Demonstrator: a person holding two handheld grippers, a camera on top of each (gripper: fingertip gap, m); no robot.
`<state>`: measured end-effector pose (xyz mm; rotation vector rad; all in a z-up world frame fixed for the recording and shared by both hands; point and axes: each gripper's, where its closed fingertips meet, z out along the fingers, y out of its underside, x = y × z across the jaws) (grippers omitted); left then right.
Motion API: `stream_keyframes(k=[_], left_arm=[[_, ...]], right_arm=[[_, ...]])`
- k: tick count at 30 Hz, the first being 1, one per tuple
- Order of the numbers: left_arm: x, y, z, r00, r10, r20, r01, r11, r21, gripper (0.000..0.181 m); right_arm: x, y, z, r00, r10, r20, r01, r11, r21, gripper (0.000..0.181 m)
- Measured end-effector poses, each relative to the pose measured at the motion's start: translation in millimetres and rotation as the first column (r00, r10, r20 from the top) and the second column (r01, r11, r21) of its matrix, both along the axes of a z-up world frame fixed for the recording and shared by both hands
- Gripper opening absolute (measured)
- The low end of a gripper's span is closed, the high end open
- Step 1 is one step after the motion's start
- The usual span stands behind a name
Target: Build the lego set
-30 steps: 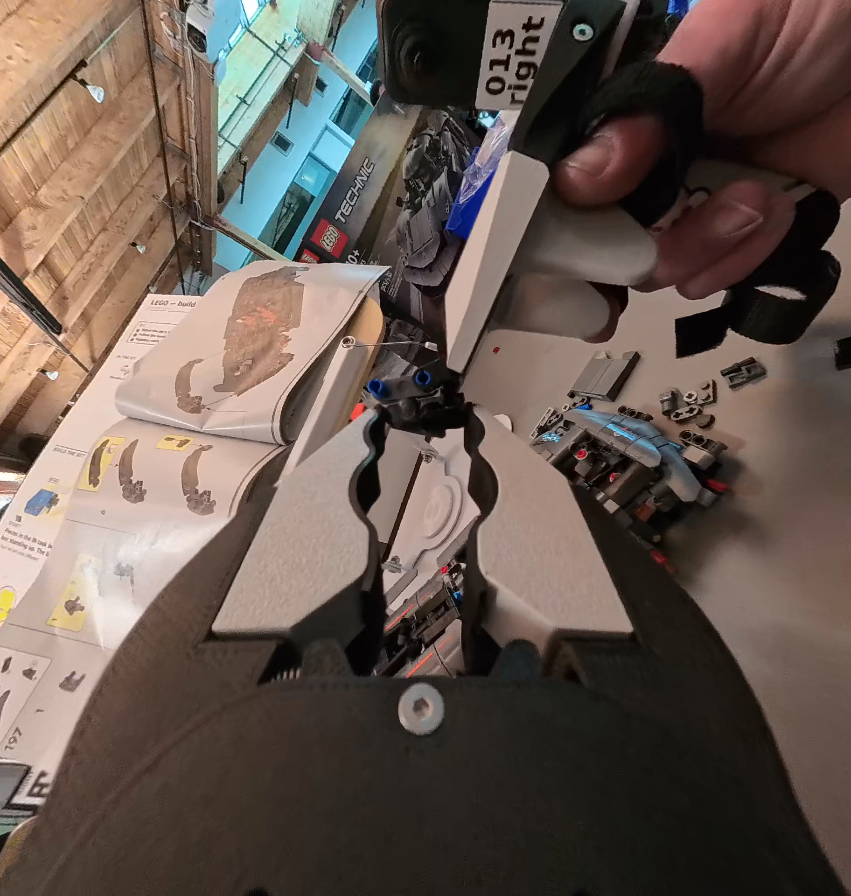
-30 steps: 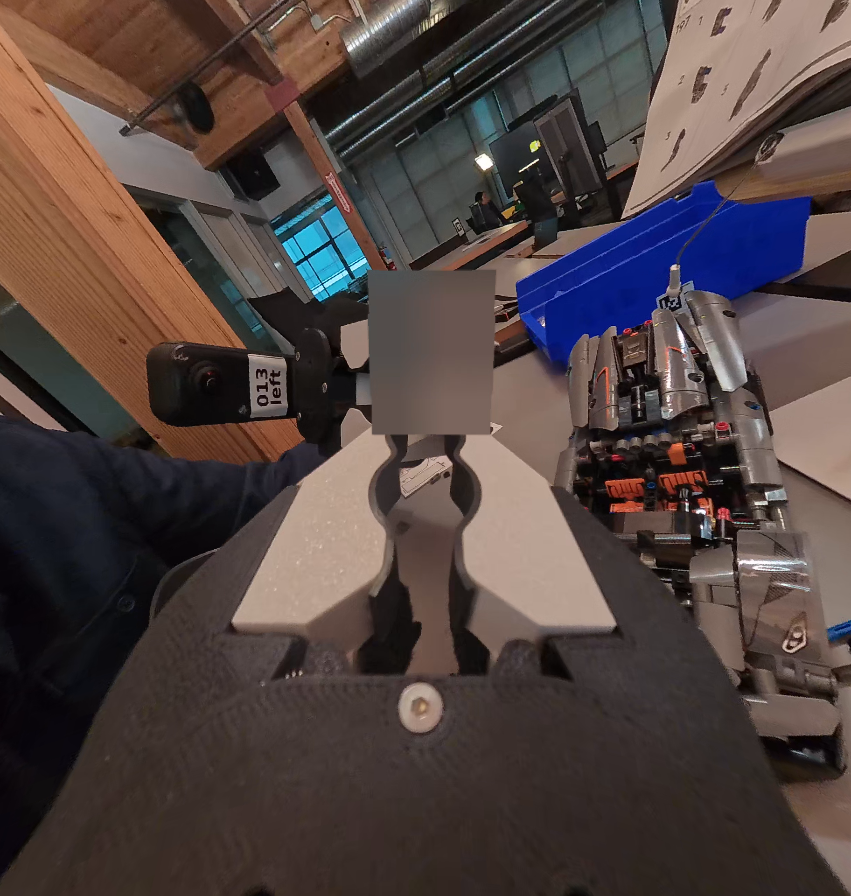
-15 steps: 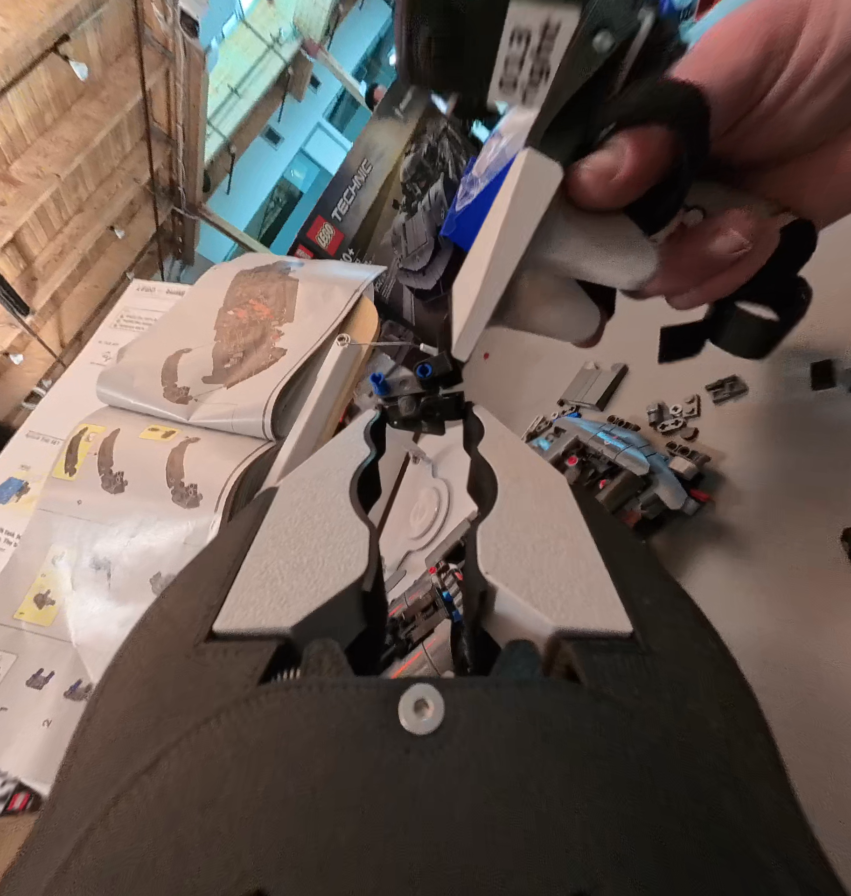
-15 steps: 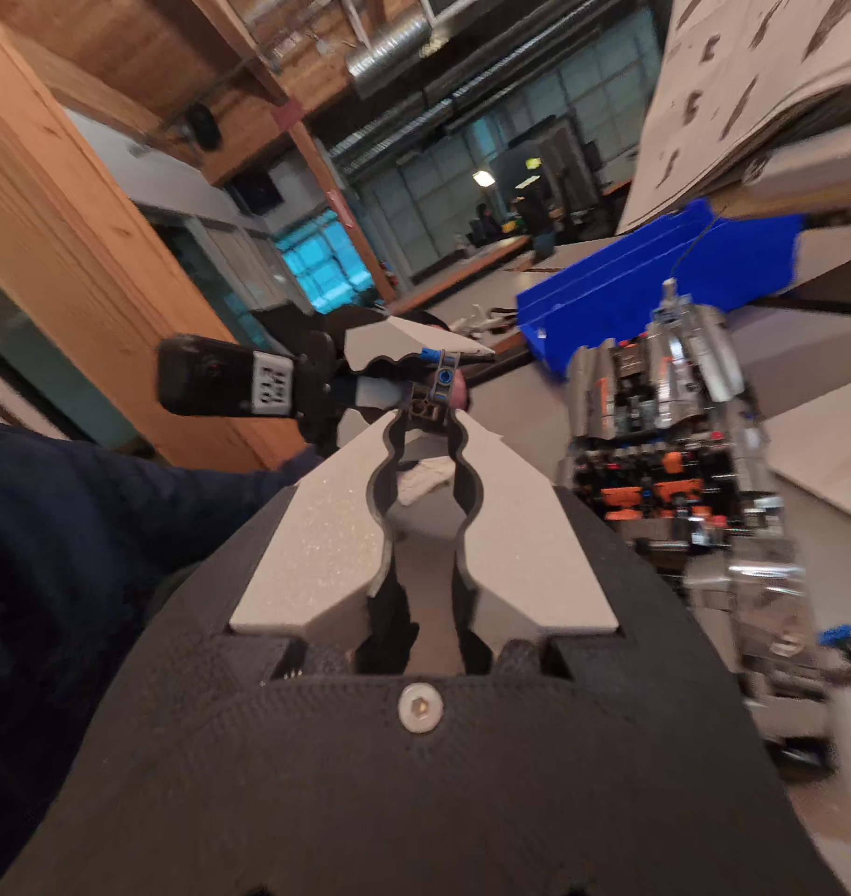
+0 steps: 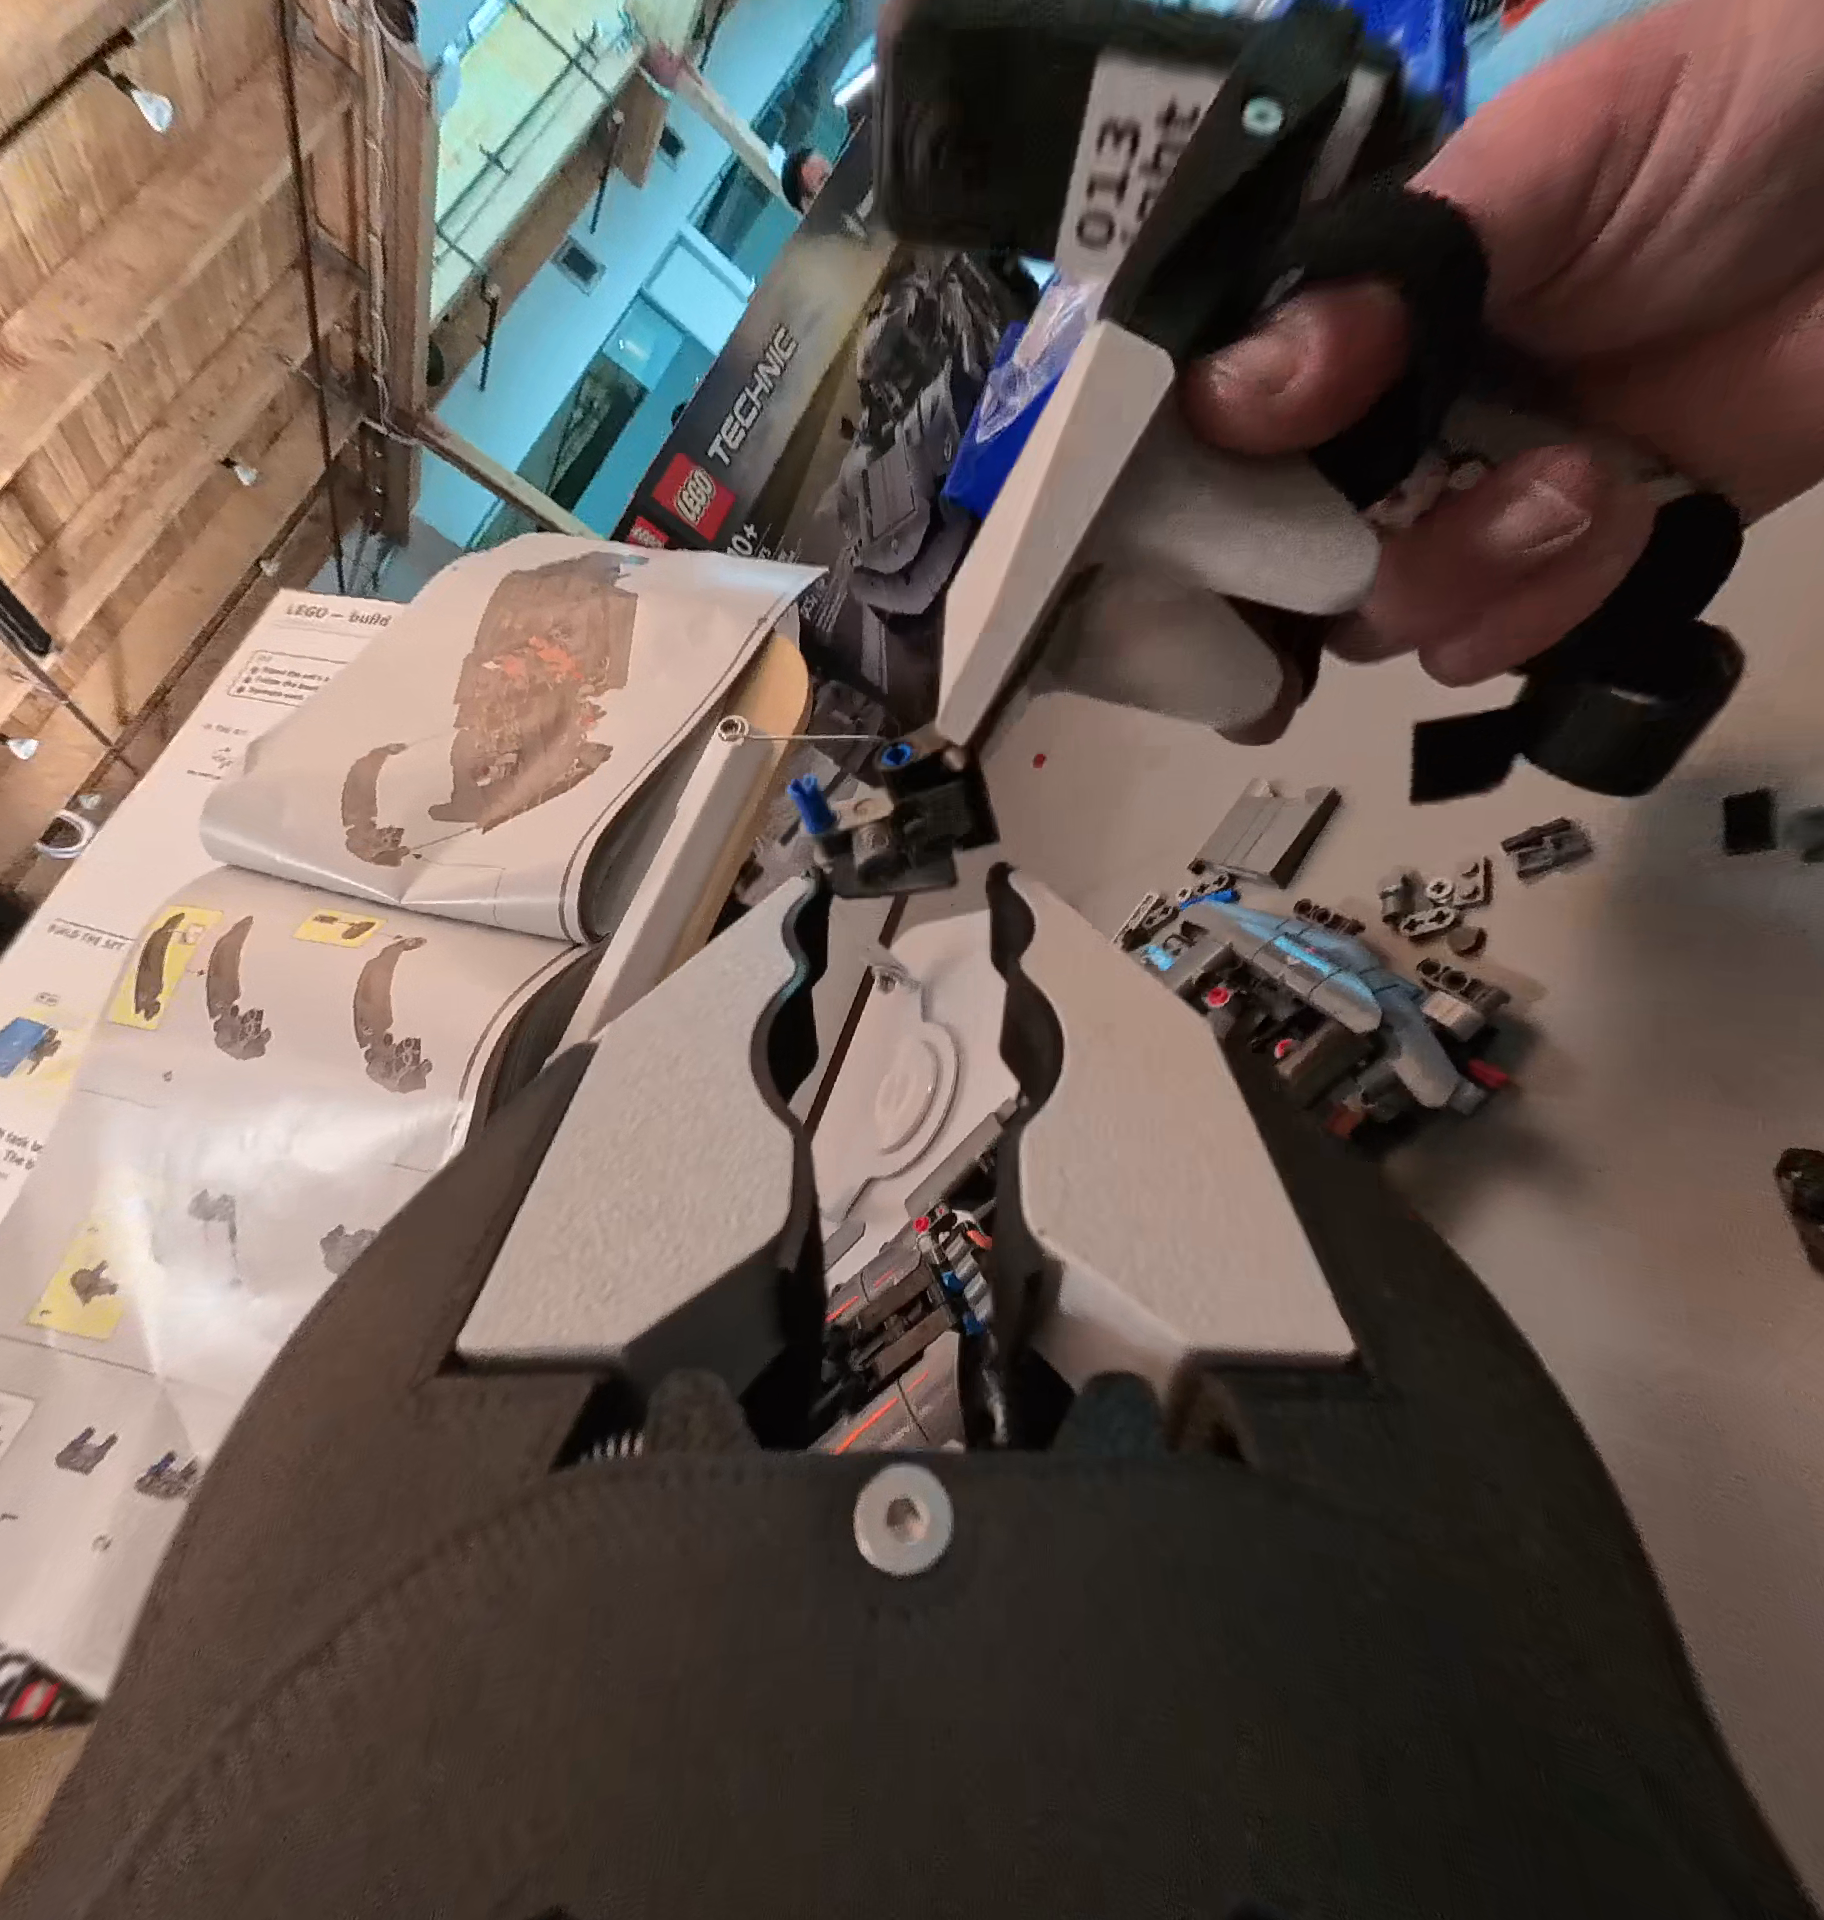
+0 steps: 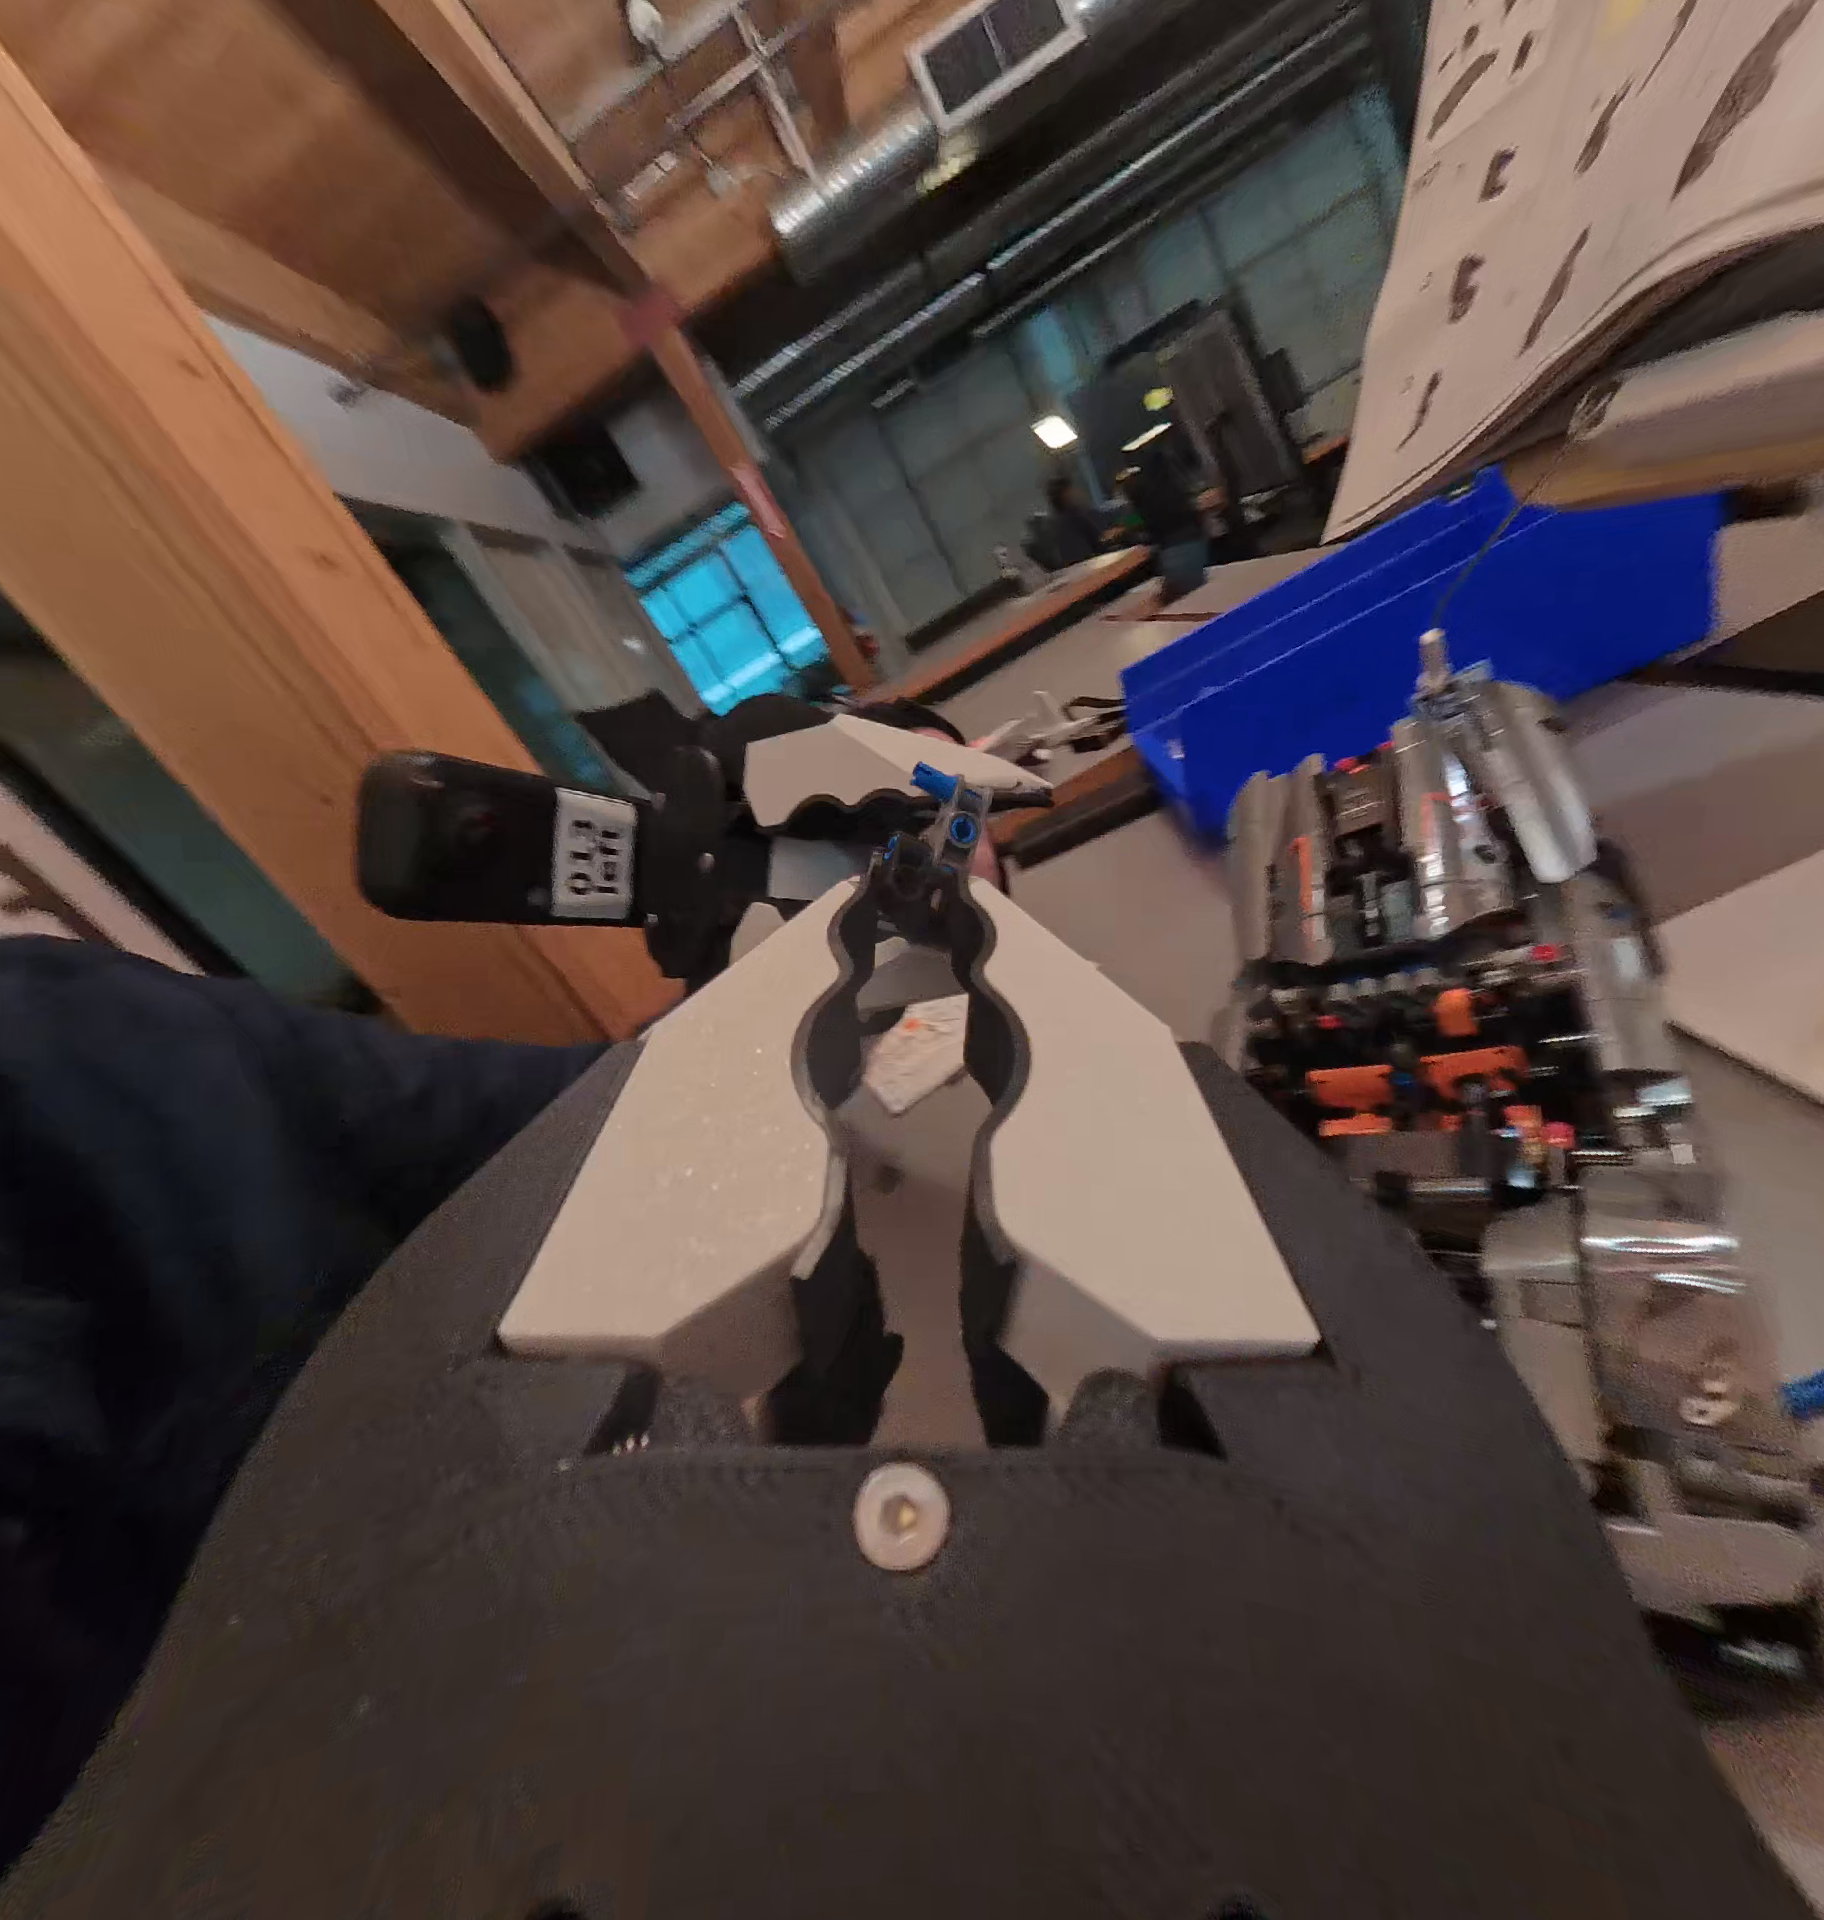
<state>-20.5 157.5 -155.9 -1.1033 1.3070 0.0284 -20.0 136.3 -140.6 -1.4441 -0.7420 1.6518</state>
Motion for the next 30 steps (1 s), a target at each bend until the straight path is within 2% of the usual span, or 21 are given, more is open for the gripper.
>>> stream_keyframes(k=[4, 7, 11, 14, 17, 20, 23, 26, 28, 30], left_arm=[[5, -7, 3, 0.997, -0.066, 0.050, 0.066, 0.998, -0.007, 0.040], [6, -15, 13, 0.992, -0.090, 0.083, 0.090, 0.996, 0.005, 0.031], [4, -14, 12, 0.994, -0.083, 0.069, 0.082, 0.997, 0.017, 0.031], [3, -12, 11, 0.995, -0.072, 0.065, 0.072, 0.997, 0.007, 0.031], [2, -9, 9, 0.996, -0.053, 0.074, 0.055, 0.998, -0.022, 0.031], [-1, -6, 5, 0.998, -0.042, 0.051, 0.043, 0.999, -0.020, 0.030], [-5, -3, 3, 0.999, -0.033, 0.039, 0.034, 0.999, -0.041, 0.030], [-7, 0, -3, 0.999, -0.029, 0.020, 0.030, 0.998, -0.060, 0.030], [-5, -1, -8, 0.999, -0.040, 0.001, 0.040, 0.996, -0.075, 0.030], [-2, -3, -17, 0.998, -0.058, -0.030, 0.054, 0.992, -0.114, 0.031]], right_arm=[[-2, -7, 1, 0.989, 0.116, -0.093, -0.125, 0.987, -0.099, 0.011], [-3, -8, 1, 0.982, 0.144, -0.120, -0.159, 0.979, -0.127, 0.011], [0, -6, 1, 0.981, 0.145, -0.131, -0.164, 0.975, -0.148, 0.006], [-1, -4, 0, 0.988, 0.117, -0.104, -0.130, 0.983, -0.132, 0.007], [3, -2, 1, 0.998, 0.061, -0.017, -0.061, 0.996, -0.061, 0.012], [32, 3, 19, 0.992, -0.095, 0.077, 0.087, 0.992, 0.094, 0.022], [89, 13, 38, 0.939, -0.320, 0.127, 0.286, 0.931, 0.228, 0.020], [145, 24, 24, 0.804, -0.516, 0.296, 0.417, 0.844, 0.337, 0.017], [164, 22, 1, 0.724, -0.537, 0.433, 0.397, 0.838, 0.374, 0.015], [160, 6, -24, 0.693, -0.466, 0.551, 0.290, 0.879, 0.379, 0.011]])
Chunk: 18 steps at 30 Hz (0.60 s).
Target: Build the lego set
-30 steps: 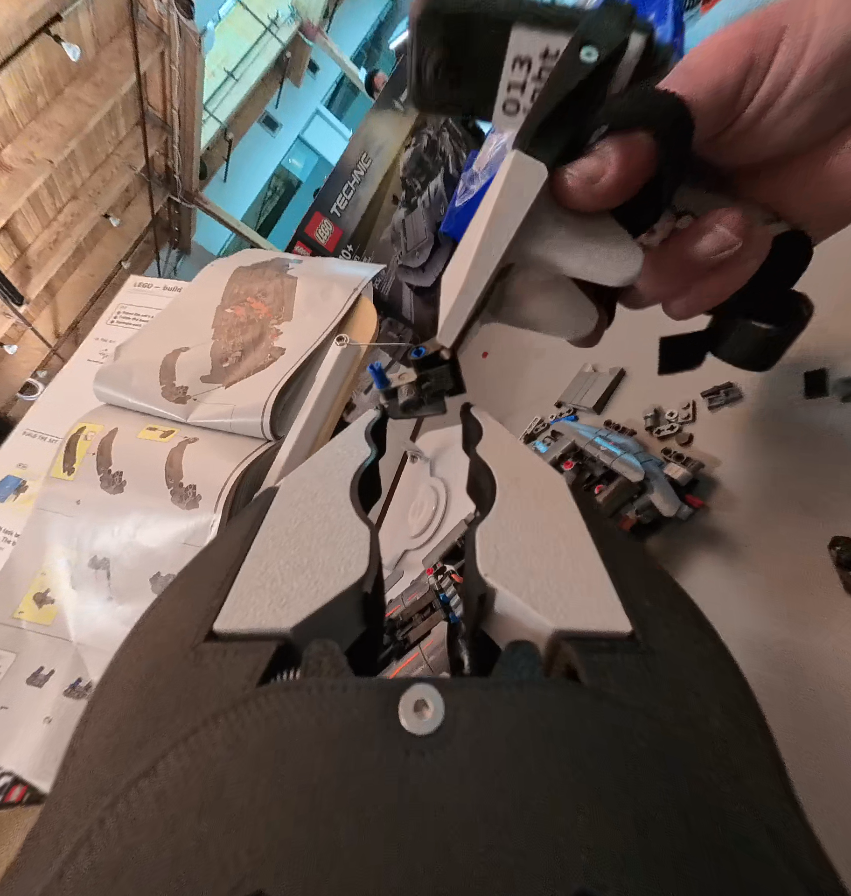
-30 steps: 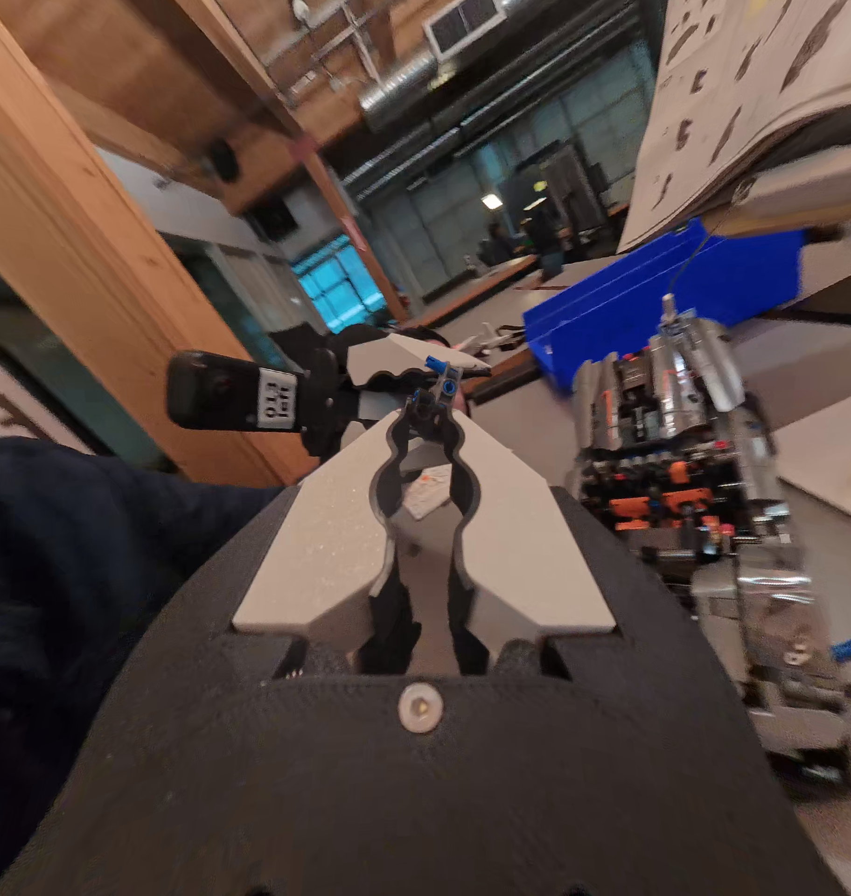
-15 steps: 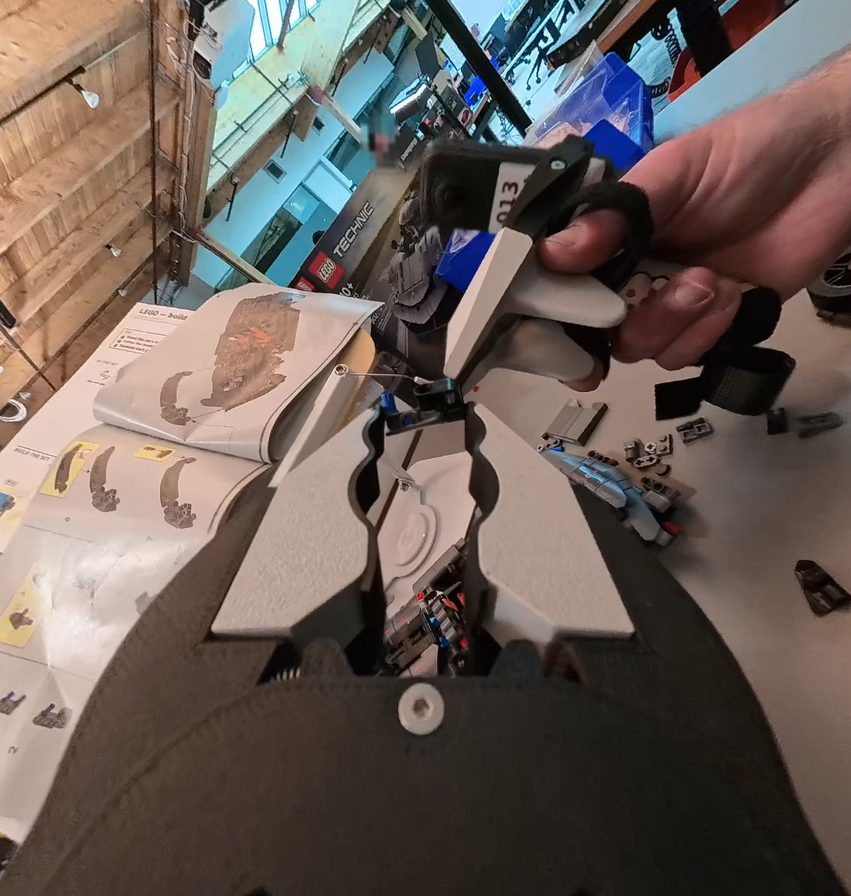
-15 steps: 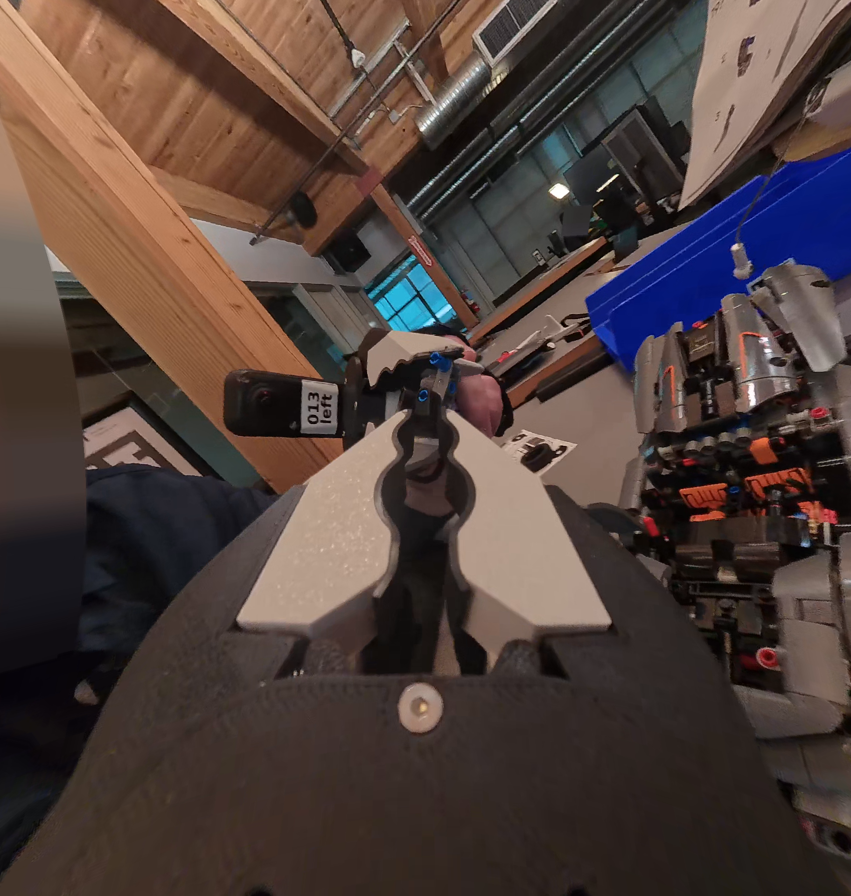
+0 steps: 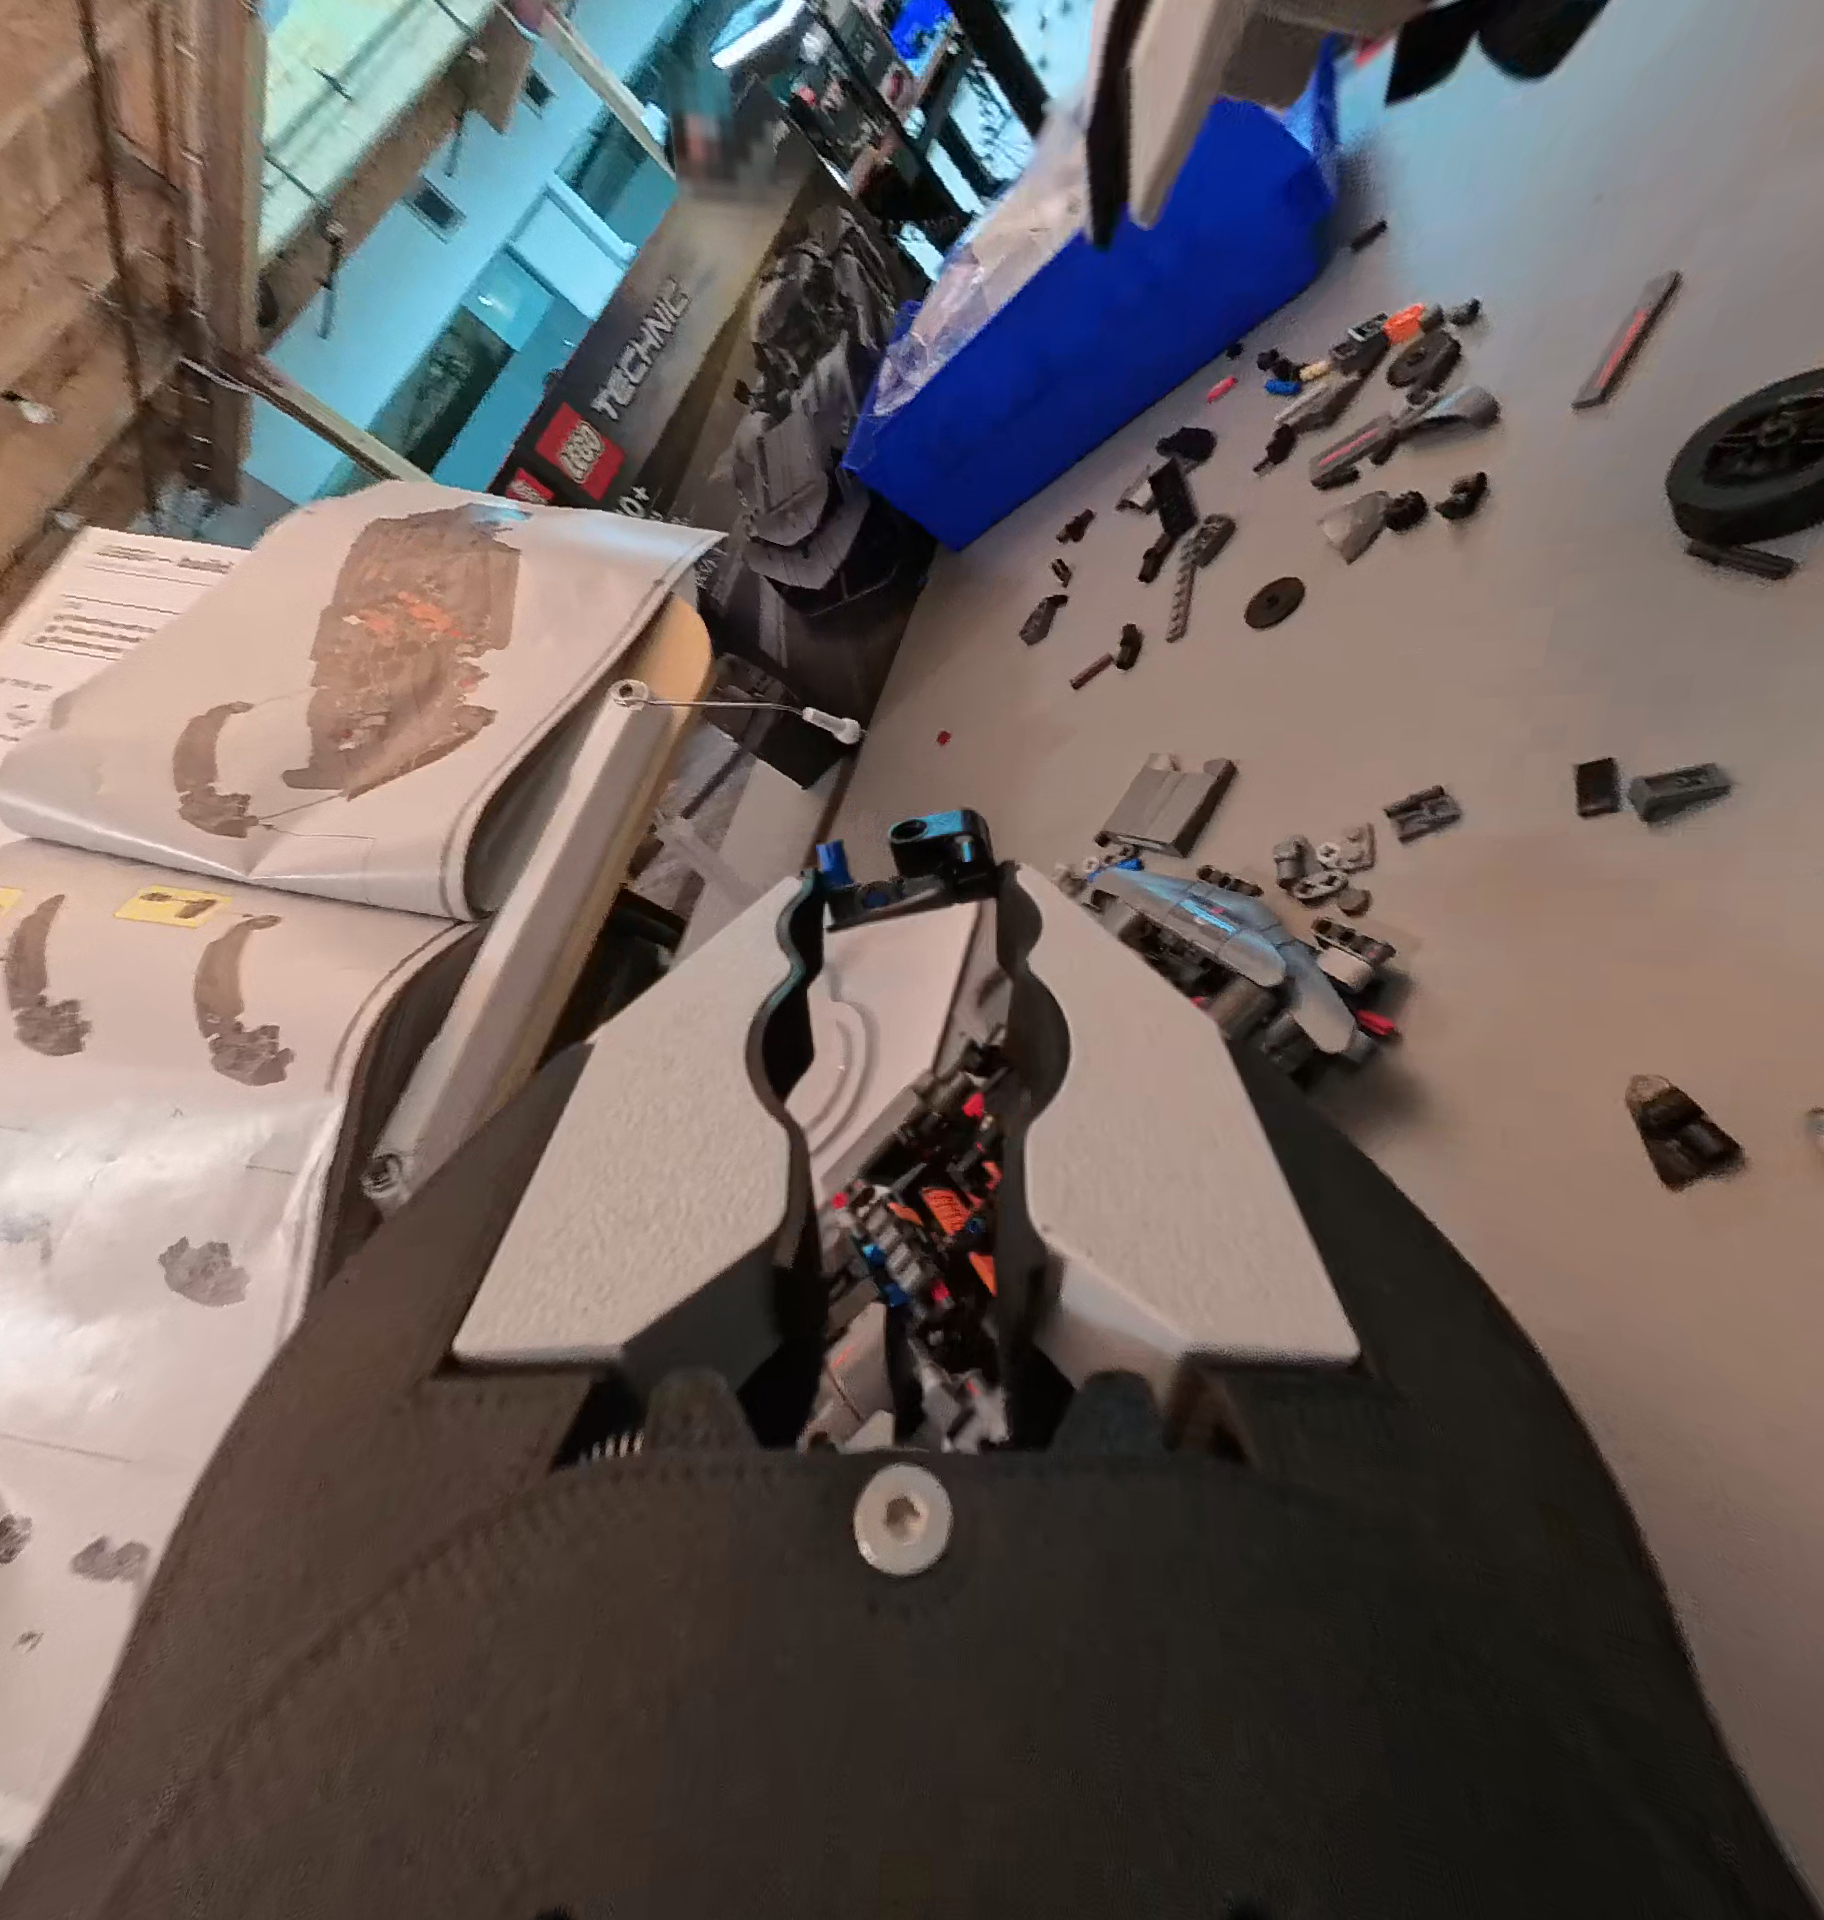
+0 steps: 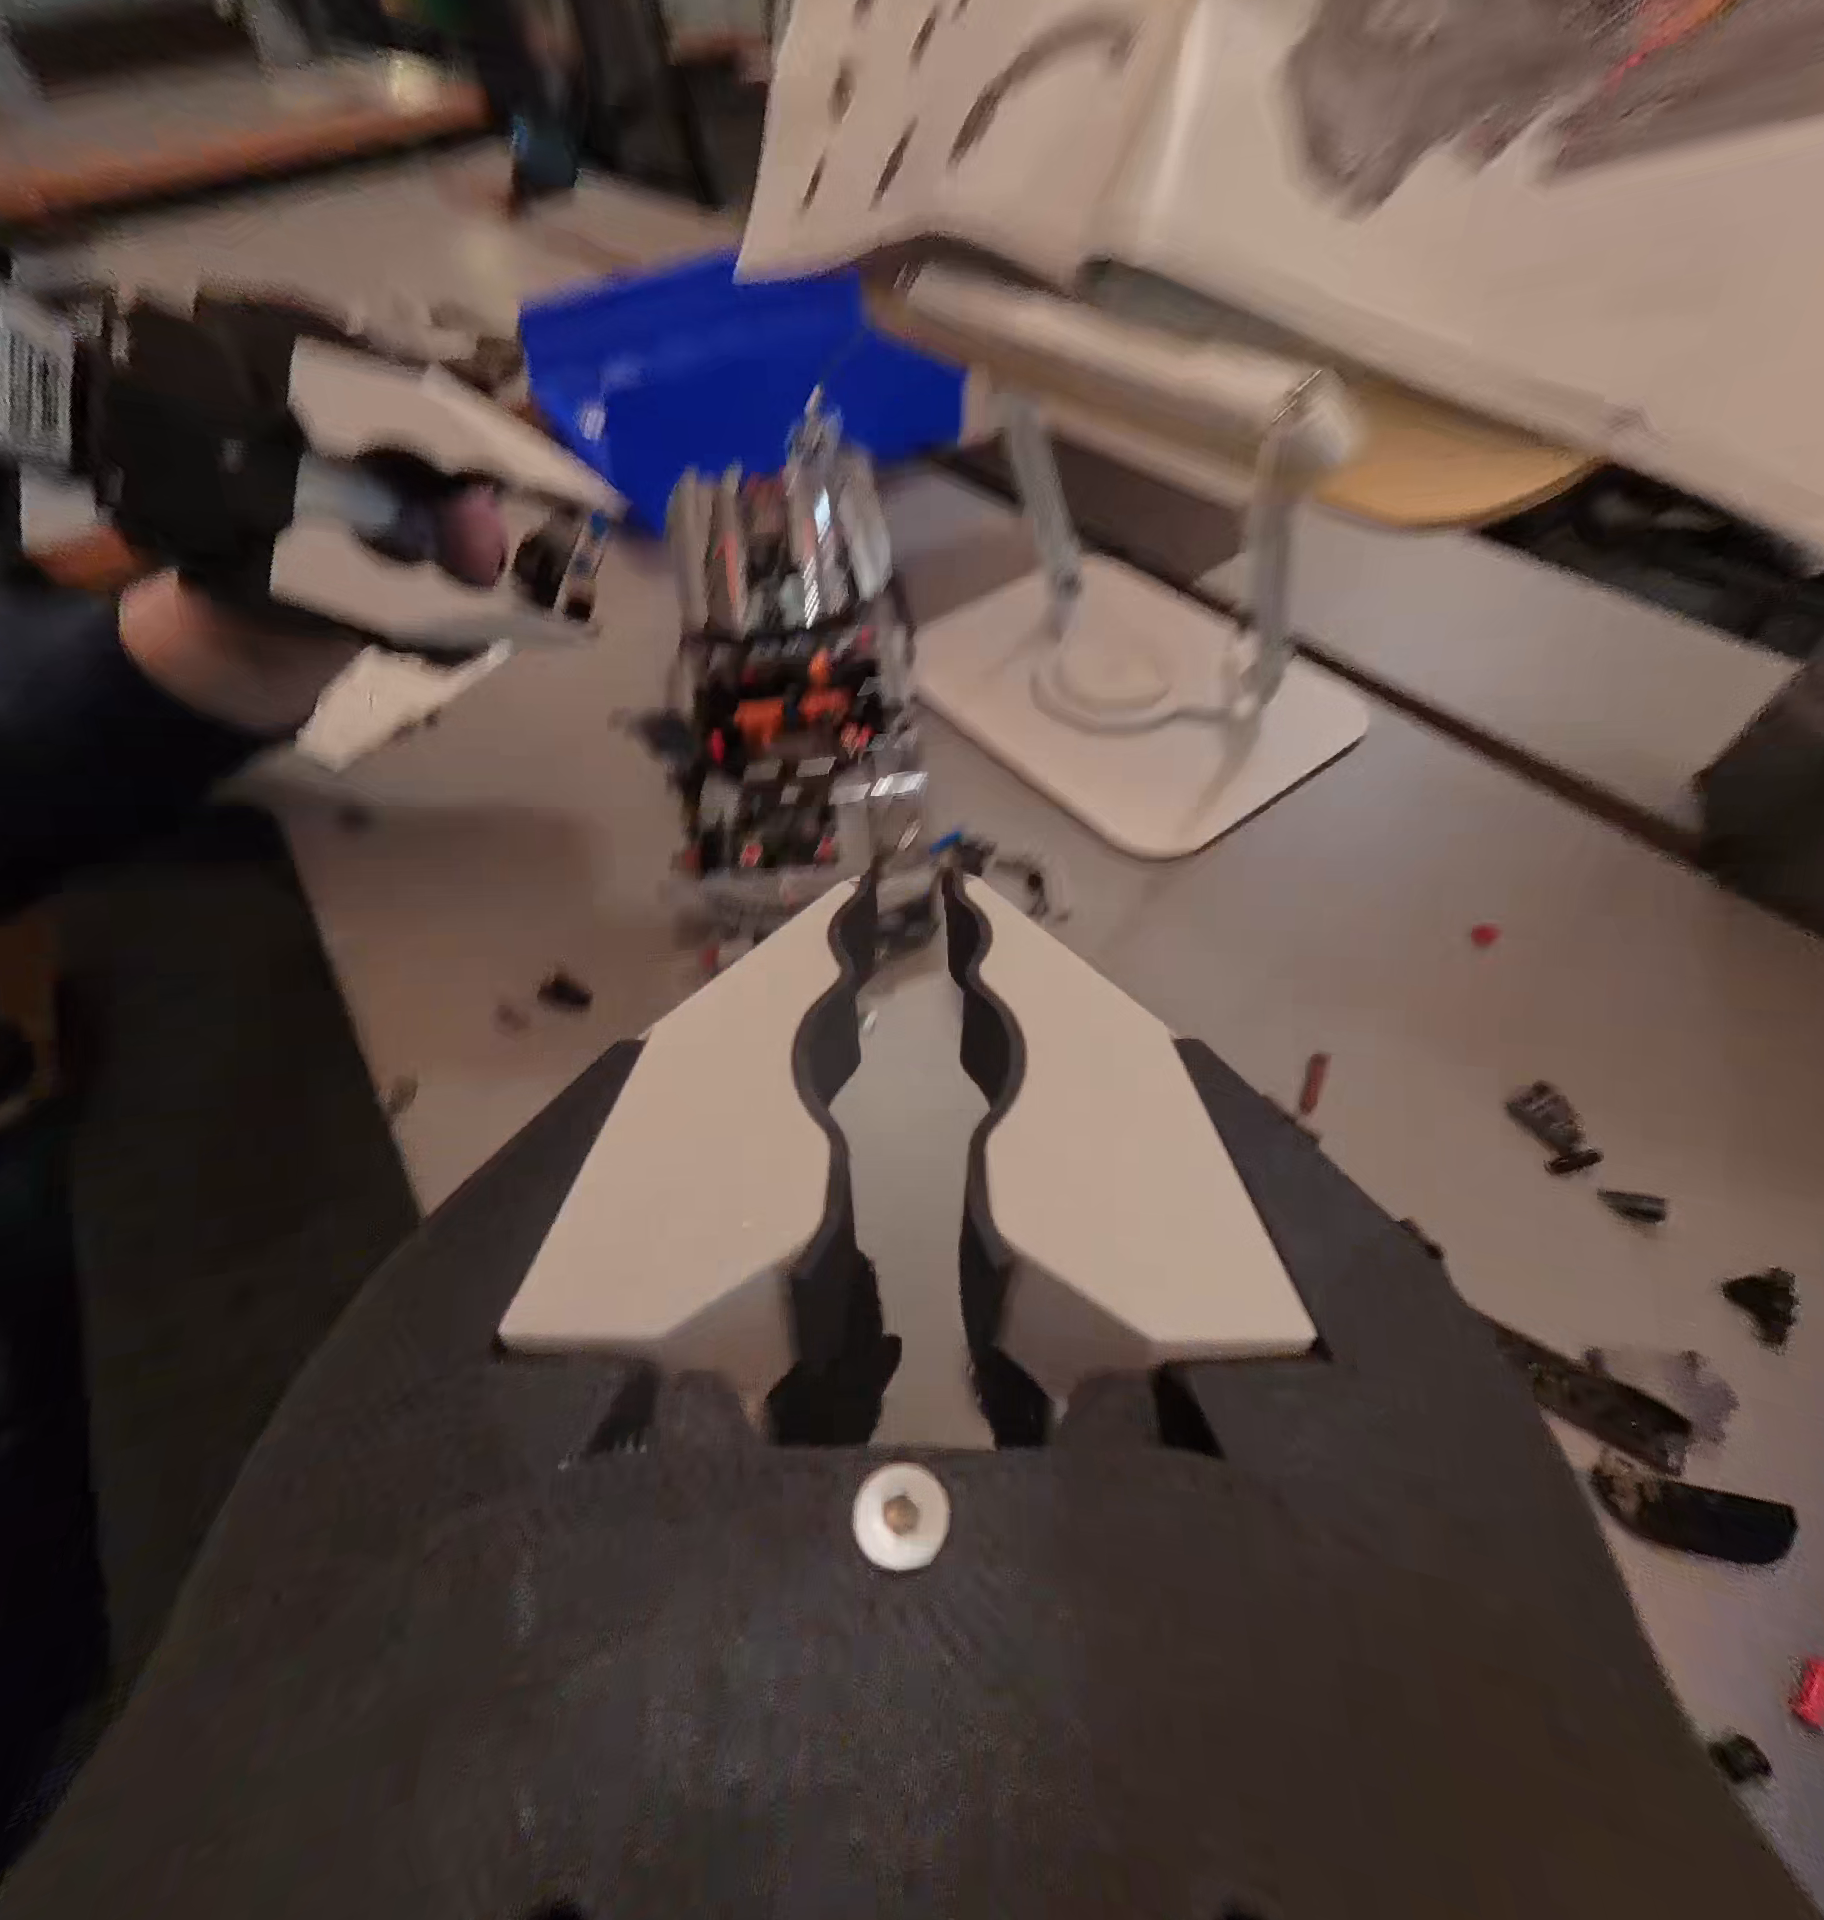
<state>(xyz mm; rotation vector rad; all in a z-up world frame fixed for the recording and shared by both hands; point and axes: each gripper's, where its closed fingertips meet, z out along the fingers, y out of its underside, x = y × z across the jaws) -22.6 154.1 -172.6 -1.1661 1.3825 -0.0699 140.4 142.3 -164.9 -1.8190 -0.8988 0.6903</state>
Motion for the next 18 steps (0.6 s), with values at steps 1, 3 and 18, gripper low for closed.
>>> stream_keyframes(k=[1, 3, 18], left_arm=[[1, -3, -4, 1.000, -0.015, -0.016, 0.014, 1.000, -0.013, 0.030], [4, -9, -14, 0.997, -0.043, -0.065, 0.040, 0.998, -0.049, 0.030], [-10, -41, -66, 0.963, -0.258, -0.074, 0.205, 0.885, -0.418, 0.030]], right_arm=[[-7, -11, -15, 0.996, 0.049, 0.069, -0.047, 0.998, -0.029, 0.010], [-19, -37, -51, 0.957, 0.165, 0.240, -0.144, 0.984, -0.105, 0.009], [-24, -93, -162, 0.604, 0.421, 0.677, -0.322, 0.905, -0.276, 0.000]])
